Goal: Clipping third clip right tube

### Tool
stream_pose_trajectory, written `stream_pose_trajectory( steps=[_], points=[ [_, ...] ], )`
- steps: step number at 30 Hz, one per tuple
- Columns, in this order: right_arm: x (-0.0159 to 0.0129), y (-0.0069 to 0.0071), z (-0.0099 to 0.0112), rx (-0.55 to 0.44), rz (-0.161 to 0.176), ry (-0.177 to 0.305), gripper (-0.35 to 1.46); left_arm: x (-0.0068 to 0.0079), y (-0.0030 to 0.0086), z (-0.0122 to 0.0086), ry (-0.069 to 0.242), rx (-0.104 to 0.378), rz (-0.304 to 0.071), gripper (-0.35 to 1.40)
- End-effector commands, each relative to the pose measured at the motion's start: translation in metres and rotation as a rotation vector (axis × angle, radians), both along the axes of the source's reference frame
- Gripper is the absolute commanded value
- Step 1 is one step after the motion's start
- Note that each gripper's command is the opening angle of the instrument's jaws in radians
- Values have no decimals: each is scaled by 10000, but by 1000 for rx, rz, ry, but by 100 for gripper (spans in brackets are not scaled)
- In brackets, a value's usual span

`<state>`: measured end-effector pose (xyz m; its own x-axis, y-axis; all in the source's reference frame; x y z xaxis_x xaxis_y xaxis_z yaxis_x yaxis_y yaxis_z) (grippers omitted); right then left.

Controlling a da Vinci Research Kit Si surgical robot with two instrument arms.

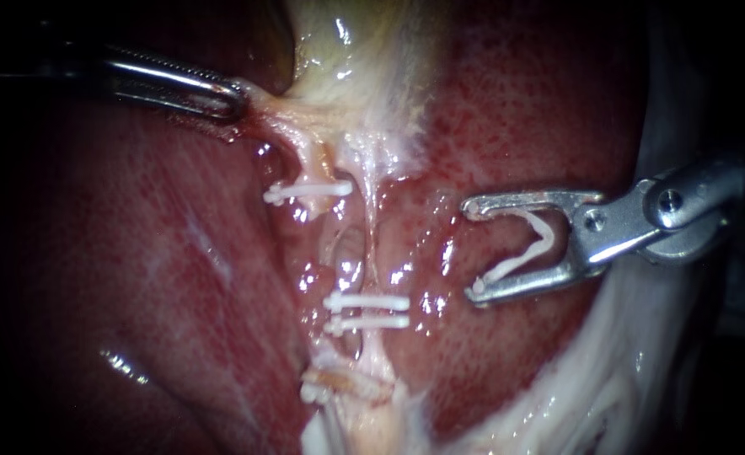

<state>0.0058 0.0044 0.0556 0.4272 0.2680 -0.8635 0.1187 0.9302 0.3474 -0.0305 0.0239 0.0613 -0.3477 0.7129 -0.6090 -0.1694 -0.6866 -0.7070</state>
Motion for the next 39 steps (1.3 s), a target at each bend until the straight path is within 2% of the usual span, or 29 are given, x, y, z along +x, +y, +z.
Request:
stream_pose_trajectory(
  steps=[1, 5, 7, 10, 14, 17, 22, 29, 39],
  points=[
    [0, 0, 0, 1, -2, 2, 50, 2, 1, -3, 0, 1, 0, -35],
    [0, 0, 0, 1, -2, 2, 50, 11, 11, -24, -5, 17, 1, -35],
    [0, 0, 0, 1, -2, 2, 50, 17, 18, -38, -4, 3, -5, -35],
    [1, 0, 0, 4, -6, 5, 50, 26, 25, -56, -19, -17, -19, -35],
    [4, -1, -2, 8, -15, 7, 50, 35, 30, -72, -21, -33, -30, -35],
    [10, -2, -4, 8, -19, 21, 50, 35, 28, -75, -22, -33, -33, -35],
    [29, 0, -3, 118, 24, 42, 50, 31, 25, -76, -20, -35, -36, -35],
    [61, 3, 4, 246, 59, 26, 50, 28, 24, -78, -18, -35, -38, -35],
    [104, 0, 40, 368, 72, 21, 50, 26, 23, -80, -16, -36, -42, -35]
  ],
)
